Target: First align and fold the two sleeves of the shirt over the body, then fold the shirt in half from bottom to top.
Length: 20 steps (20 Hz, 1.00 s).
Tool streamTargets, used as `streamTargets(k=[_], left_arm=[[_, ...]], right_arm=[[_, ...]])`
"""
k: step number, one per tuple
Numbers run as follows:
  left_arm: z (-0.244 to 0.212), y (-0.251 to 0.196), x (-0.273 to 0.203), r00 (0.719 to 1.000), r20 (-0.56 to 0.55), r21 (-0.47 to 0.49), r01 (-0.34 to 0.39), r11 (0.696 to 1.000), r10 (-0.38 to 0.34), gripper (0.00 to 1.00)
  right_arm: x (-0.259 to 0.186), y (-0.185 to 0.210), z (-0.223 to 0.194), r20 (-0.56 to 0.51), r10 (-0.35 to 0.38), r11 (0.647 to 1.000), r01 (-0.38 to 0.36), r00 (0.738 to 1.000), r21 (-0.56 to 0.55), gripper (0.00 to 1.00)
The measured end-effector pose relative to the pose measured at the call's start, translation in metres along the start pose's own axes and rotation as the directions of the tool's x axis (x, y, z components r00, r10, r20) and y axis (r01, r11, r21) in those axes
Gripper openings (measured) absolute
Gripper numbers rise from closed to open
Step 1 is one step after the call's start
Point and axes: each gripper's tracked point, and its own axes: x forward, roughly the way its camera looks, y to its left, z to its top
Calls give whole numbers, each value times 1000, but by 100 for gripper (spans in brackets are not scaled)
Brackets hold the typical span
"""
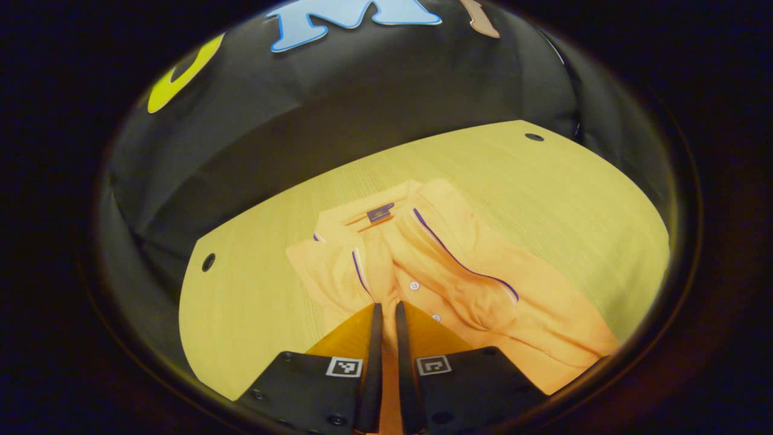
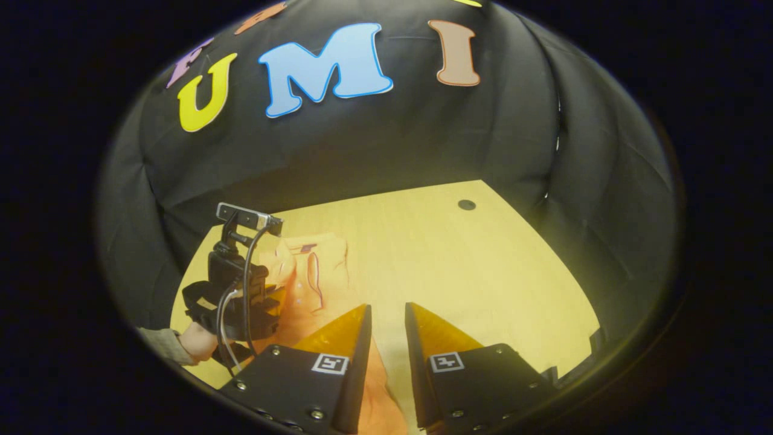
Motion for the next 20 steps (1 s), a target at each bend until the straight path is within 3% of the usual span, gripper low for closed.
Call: streamTargets(k=[1,4,8,11,14,15,17,18,20], left_arm=[[-1,-4,-1,1000,-7,-6,20,1000,-20,39],[-3,-10,-10,999,-14,-30,52,998,-52,58],[1,-11,-42,997,14,-73,74,995,-74,94],[-6,-7,-71,996,13,-108,90,990,-90,97],[-22,2,-101,996,0,-156,91,984,-92,97],[-28,5,-110,996,-6,-175,90,981,-93,94],[-45,9,-129,995,-30,-213,85,973,-93,97],[-55,11,-137,995,-46,-228,80,970,-92,98],[-76,10,-152,992,-79,-247,73,966,-95,97]], right_arm=[[0,0,-1,-2,3,1000,-3,1000,0,34],[2,2,-5,-11,19,1000,-19,1000,-5,34],[5,9,-18,-42,51,998,-53,998,-27,34],[5,16,-32,-78,83,996,-86,994,-40,34],[5,22,-50,-117,108,992,-115,987,-55,47],[5,25,-55,-131,115,991,-123,985,-58,47],[4,29,-69,-173,135,987,-148,976,-60,47],[3,32,-78,-199,141,986,-155,970,-59,56],[2,30,-97,-254,135,986,-156,958,-65,61]])
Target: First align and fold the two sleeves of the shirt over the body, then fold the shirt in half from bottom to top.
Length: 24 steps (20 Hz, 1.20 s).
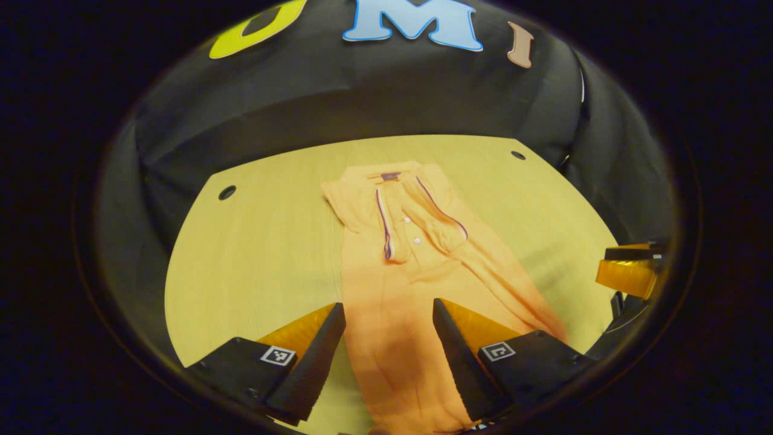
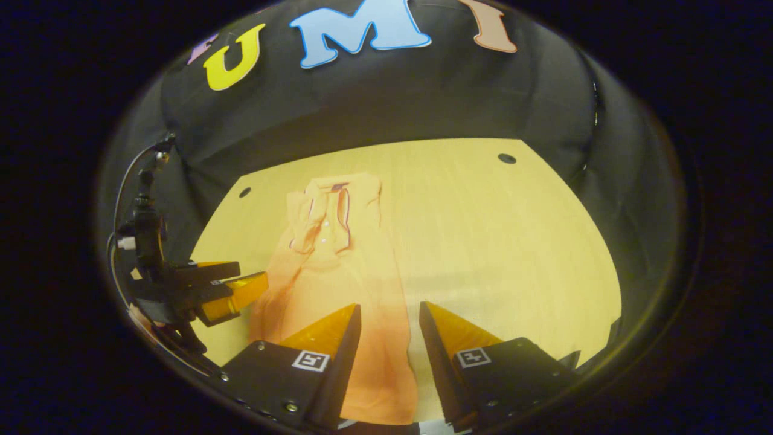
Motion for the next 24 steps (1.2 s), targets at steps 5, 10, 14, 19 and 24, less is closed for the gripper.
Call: streamTargets(k=[5,10,14,19,24], left_arm=[[-64,-3,-26,993,-120,-24,-3,1000,0,95],[-120,-10,-42,972,-234,-15,-11,1000,8,95],[-156,-11,-54,944,-330,-18,-30,999,22,95],[-181,-11,-53,909,-416,-21,-50,999,37,96],[-192,-9,-49,876,-478,-2,-63,998,54,96]], right_arm=[[11,4,-61,-204,13,1000,-16,979,-12,64],[8,7,-124,-403,18,998,-41,915,-49,64],[5,4,-154,-486,-18,992,-44,874,-116,64],[7,-2,-176,-538,-92,977,-29,838,-212,64],[14,-6,-184,-570,-155,965,-2,807,-264,60]])
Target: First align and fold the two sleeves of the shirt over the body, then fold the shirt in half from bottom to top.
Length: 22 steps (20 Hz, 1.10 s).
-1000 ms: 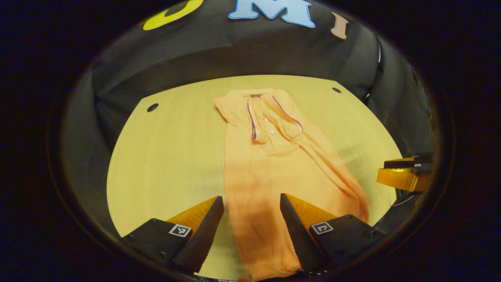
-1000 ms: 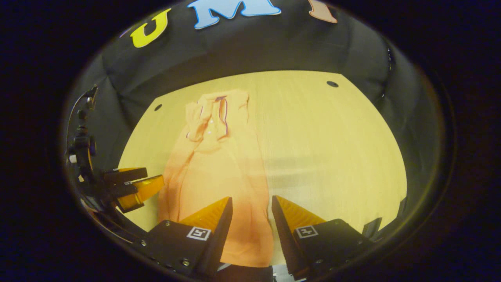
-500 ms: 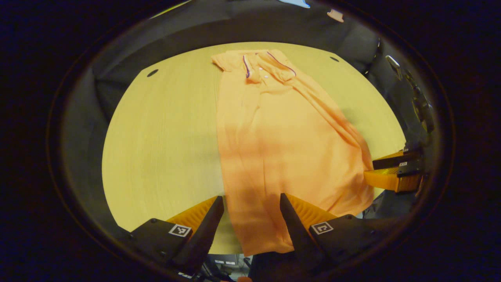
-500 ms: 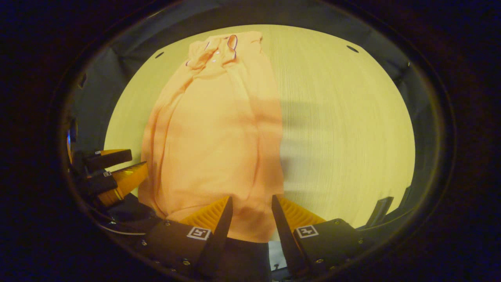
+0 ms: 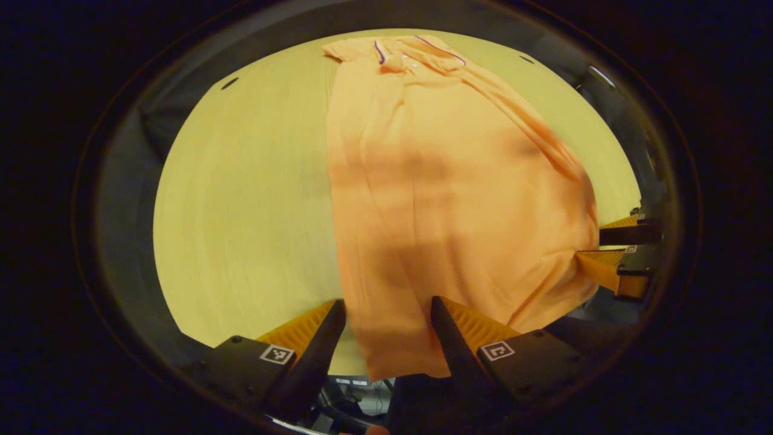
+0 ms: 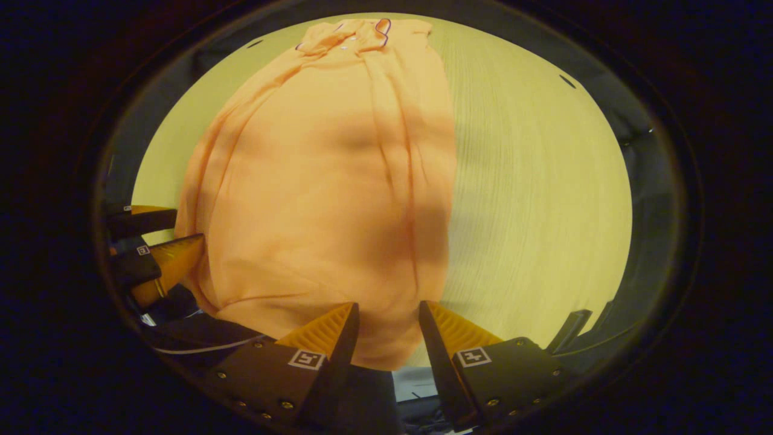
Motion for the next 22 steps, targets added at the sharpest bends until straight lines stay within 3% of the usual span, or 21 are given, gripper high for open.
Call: streamTargets(k=[1,3,5,6,10,12,13,14,15,17,18,20,21,22], left_arm=[[1,1,-1,1000,-11,-6,5,1000,-5,94],[4,5,-5,999,-49,-45,11,999,-13,94],[9,8,-12,997,-80,-50,12,999,-16,94],[12,10,-17,996,-88,-45,10,999,-14,94],[28,24,-43,996,-94,-54,8,999,-13,96],[39,29,-59,994,-104,-53,15,998,-21,92],[47,31,-68,994,-103,-58,17,998,-23,82],[55,34,-77,994,-102,-64,17,998,-23,71],[64,36,-86,994,-104,-69,20,997,-27,53],[81,45,-107,995,-95,-78,22,997,-29,32],[88,50,-119,994,-100,-71,25,997,-32,19],[109,61,-138,996,-82,-81,34,996,-40,17],[114,71,-155,996,-83,-93,37,995,-45,7],[121,77,-166,995,-81,-89,44,995,-52,7]], right_arm=[[0,0,1,-11,-1,1000,1,1000,0,64],[1,-1,0,-36,0,1000,1,999,12,60],[1,-1,1,-73,11,999,-9,997,32,69],[1,-1,2,-86,16,999,-13,996,39,68],[2,0,2,-69,13,999,-11,998,30,72],[2,0,2,-53,14,1000,-13,998,15,72],[0,-1,3,-48,14,1000,-14,999,12,71],[2,0,5,-43,14,999,-13,999,29,53],[1,0,4,-60,18,1000,-17,998,20,46],[1,0,11,-48,22,999,-20,999,45,46],[3,1,6,-65,27,998,-23,998,63,8],[2,1,8,-62,32,998,-28,998,62,7],[-1,0,9,-61,34,998,-31,998,59,2],[2,1,8,-52,38,998,-35,998,57,0]])
